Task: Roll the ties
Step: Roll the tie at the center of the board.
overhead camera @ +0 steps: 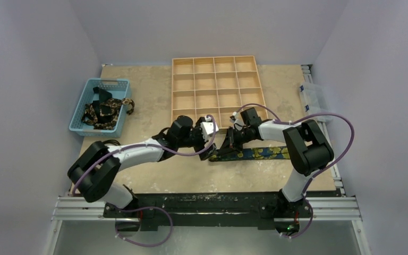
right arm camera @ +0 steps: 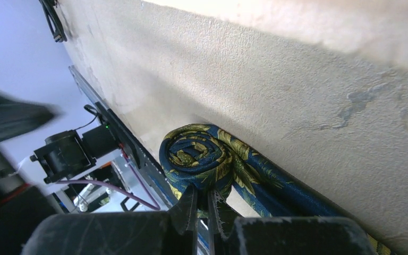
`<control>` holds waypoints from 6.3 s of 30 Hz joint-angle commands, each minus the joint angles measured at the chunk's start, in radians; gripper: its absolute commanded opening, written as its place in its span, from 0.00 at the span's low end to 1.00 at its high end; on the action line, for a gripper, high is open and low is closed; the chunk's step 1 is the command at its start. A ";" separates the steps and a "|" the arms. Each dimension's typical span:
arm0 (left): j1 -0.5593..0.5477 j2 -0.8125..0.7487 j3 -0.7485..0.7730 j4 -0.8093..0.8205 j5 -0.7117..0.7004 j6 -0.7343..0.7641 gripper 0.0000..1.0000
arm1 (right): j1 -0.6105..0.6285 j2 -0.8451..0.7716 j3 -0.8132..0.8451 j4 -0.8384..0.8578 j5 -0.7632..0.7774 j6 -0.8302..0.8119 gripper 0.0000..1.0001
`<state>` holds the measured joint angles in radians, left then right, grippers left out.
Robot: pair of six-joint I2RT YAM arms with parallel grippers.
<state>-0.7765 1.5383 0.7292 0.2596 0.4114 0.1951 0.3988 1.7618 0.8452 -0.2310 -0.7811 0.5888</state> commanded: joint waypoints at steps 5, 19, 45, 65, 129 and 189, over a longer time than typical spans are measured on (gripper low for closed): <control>0.062 -0.171 0.240 -0.255 -0.015 -0.079 1.00 | 0.004 0.074 -0.029 -0.105 0.225 -0.101 0.00; 0.037 -0.058 -0.113 0.133 0.045 -0.026 0.94 | 0.004 0.091 -0.029 -0.190 0.354 -0.154 0.00; -0.052 0.163 -0.099 0.277 0.017 0.078 0.19 | 0.003 0.155 -0.019 -0.194 0.399 -0.182 0.00; -0.053 0.123 -0.167 0.295 0.063 0.058 0.30 | 0.010 -0.050 0.144 -0.262 0.107 -0.169 0.38; 0.121 -0.214 -0.175 -0.129 0.140 0.101 0.65 | 0.157 0.174 0.049 -0.010 0.148 -0.099 0.59; -0.019 0.023 -0.116 -0.068 0.067 0.121 0.44 | 0.145 0.015 0.000 0.058 0.031 0.011 0.12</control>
<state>-0.7944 1.5528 0.6323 0.1501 0.4763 0.3508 0.5385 1.7626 0.8848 -0.1898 -0.7322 0.6228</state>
